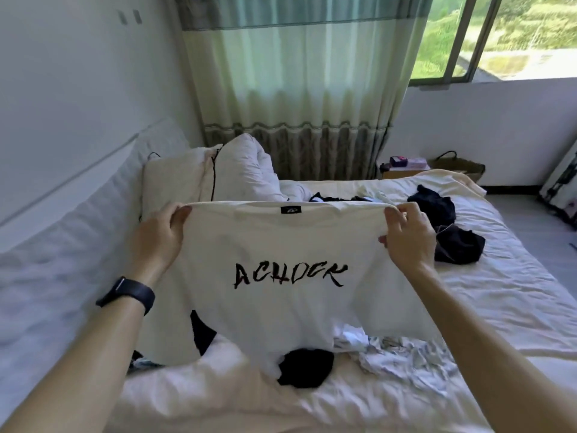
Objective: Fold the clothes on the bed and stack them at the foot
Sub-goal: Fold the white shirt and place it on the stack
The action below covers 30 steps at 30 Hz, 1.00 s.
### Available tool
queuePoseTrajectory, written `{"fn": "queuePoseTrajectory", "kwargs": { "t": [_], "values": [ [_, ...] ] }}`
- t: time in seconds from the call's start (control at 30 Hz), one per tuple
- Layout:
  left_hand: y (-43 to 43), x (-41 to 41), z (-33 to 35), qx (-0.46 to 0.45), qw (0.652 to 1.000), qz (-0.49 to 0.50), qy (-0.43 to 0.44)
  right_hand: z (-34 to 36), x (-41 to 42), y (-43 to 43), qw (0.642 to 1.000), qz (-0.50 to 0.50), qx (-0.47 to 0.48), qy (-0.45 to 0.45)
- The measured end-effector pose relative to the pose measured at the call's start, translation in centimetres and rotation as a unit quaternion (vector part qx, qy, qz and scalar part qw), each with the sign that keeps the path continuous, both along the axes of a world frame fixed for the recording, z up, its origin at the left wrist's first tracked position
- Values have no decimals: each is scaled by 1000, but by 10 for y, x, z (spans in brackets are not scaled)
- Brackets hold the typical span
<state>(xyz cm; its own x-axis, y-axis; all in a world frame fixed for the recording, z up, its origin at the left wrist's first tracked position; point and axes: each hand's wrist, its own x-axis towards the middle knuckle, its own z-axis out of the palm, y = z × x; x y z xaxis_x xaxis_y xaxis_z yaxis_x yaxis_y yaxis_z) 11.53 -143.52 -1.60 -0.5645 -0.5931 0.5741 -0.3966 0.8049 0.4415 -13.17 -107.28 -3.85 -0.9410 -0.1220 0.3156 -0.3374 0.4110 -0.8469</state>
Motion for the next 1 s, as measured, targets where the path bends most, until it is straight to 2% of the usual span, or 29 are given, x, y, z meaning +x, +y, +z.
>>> {"fn": "queuePoseTrajectory", "kwargs": {
  "t": [0.1, 0.33, 0.53, 0.63, 0.77, 1.0],
  "values": [
    [30, 20, 4, 16, 999, 41, 29, -3, 21, 13, 998, -15, -14, 62],
    [60, 79, 9, -113, 988, 103, 5, -11, 55, 44, 977, -37, -50, 203],
    [52, 90, 39, -178, 980, 91, 17, 8, 55, 39, 971, -48, -69, 222],
    [40, 77, 47, -185, 980, 77, -9, 12, 45, 34, 975, -35, -50, 215],
    [19, 46, 27, -137, 983, 75, -100, -5, 24, 19, 986, -24, 2, 167],
    [-38, -31, -51, -62, 977, 46, -197, -69, -40, -31, 988, -12, 99, 120]
  ]
}}
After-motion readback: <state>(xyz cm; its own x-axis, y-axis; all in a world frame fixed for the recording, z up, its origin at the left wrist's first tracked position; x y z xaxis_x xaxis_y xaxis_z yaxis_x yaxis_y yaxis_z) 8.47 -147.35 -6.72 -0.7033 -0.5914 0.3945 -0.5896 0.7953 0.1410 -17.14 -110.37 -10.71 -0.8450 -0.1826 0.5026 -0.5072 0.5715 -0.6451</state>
